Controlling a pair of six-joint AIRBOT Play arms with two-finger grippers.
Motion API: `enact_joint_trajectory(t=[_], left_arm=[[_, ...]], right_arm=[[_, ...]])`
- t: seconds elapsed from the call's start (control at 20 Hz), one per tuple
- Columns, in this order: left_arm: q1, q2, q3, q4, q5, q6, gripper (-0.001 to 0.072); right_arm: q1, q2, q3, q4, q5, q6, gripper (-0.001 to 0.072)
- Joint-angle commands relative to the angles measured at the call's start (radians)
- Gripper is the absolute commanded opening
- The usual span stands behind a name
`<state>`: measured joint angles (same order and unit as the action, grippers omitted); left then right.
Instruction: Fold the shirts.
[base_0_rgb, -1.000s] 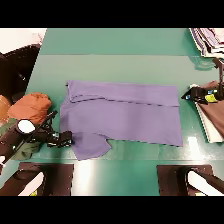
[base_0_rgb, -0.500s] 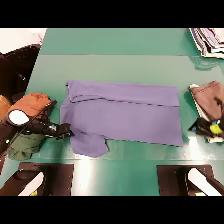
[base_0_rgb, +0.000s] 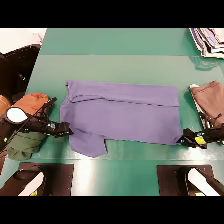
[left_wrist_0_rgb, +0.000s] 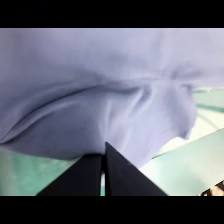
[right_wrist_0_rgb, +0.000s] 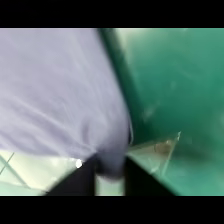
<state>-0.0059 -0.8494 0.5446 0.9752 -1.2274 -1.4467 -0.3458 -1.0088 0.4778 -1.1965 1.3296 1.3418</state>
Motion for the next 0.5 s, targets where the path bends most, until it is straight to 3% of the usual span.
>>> enact_joint_trajectory(t=[0.0, 0.15, 0.3, 0.45], left_arm=[[0.000, 0.001, 0.014, 0.104, -0.078, 0.003, 0.0023], [0.000, 0.055, 0.045, 0.144, -0.168, -0.011, 0.0021], [0.000, 0.230, 0.045, 0.144, -0.245, -0.095, 0.0022], [0.000, 0.299, 0.067, 0.128, -0.321, -0.126, 0.0022]], right_arm=[[0.054, 0.000, -0.009, 0.005, -0.016, -0.001, 0.0017], [0.089, 0.038, 0.037, -0.090, 0.079, -0.001, 0.0016], [0.108, 0.166, 0.102, -0.211, 0.192, 0.000, 0.0015], [0.108, 0.277, 0.179, -0.216, 0.232, 0.003, 0.0015]])
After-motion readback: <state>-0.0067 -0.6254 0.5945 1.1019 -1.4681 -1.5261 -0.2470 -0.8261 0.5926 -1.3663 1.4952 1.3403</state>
